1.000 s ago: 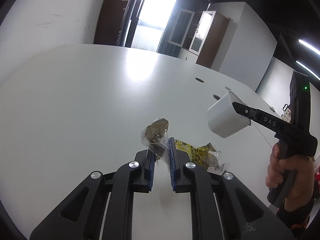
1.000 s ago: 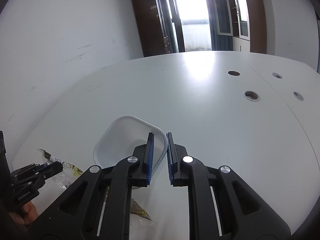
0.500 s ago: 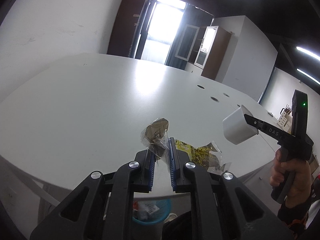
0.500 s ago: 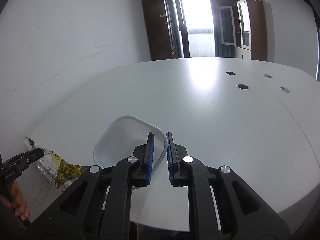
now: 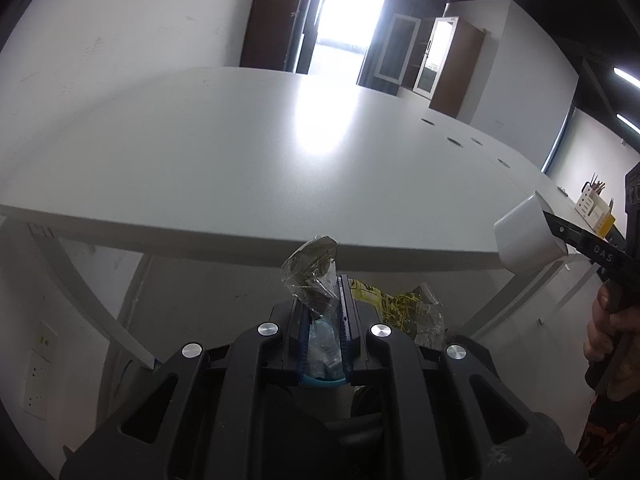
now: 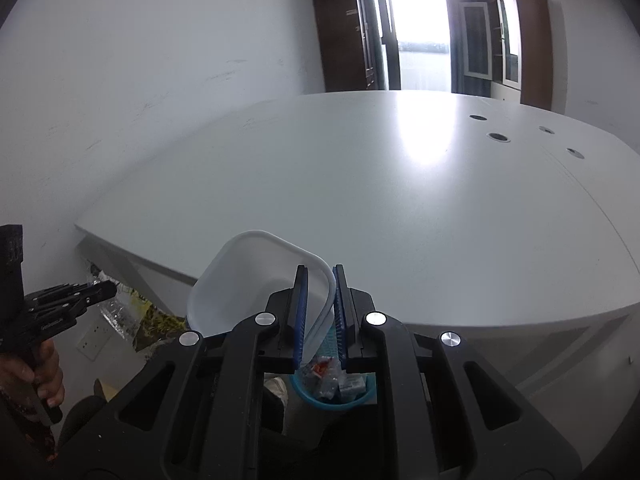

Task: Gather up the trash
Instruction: 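Carry the gold wrapper and white cup down over the blue wastebasket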

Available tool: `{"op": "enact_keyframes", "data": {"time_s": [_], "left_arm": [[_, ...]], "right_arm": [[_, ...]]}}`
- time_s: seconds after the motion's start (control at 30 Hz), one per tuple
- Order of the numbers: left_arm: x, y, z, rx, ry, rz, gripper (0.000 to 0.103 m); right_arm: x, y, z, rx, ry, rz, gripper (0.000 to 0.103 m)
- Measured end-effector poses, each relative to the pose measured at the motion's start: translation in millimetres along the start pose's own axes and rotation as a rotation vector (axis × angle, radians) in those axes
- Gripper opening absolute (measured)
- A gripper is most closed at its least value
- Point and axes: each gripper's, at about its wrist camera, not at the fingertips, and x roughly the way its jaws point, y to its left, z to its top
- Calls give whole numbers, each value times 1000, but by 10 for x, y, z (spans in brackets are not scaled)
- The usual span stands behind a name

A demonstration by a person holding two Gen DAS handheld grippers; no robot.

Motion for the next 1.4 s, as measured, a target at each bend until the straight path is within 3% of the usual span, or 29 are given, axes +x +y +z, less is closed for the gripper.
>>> {"op": "enact_keyframes", "data": {"time_s": [0.37, 0.73, 0.9, 1.17, 1.27, 1.4], "left_arm": [[652, 140, -397, -54, 132, 52, 12], [1467, 388, -626, -113, 242, 121, 12], [1898, 566, -711, -228, 296, 153, 12], [2518, 605, -744, -203, 318, 244, 12], [2676, 675, -766, -253, 342, 245, 12], [2914, 608, -704, -228, 333, 260, 12]], "right_arm": [[515, 131, -740, -46, 188, 31, 12], [1291, -51, -1250, 58, 332, 31, 12], [1726, -111, -1527, 96, 404, -1, 12], [2354, -234, -1693, 163, 507, -24, 12], [2549, -281, -1740, 180, 536, -41, 12], [2844, -379, -1800, 224, 579, -53, 12]]}}
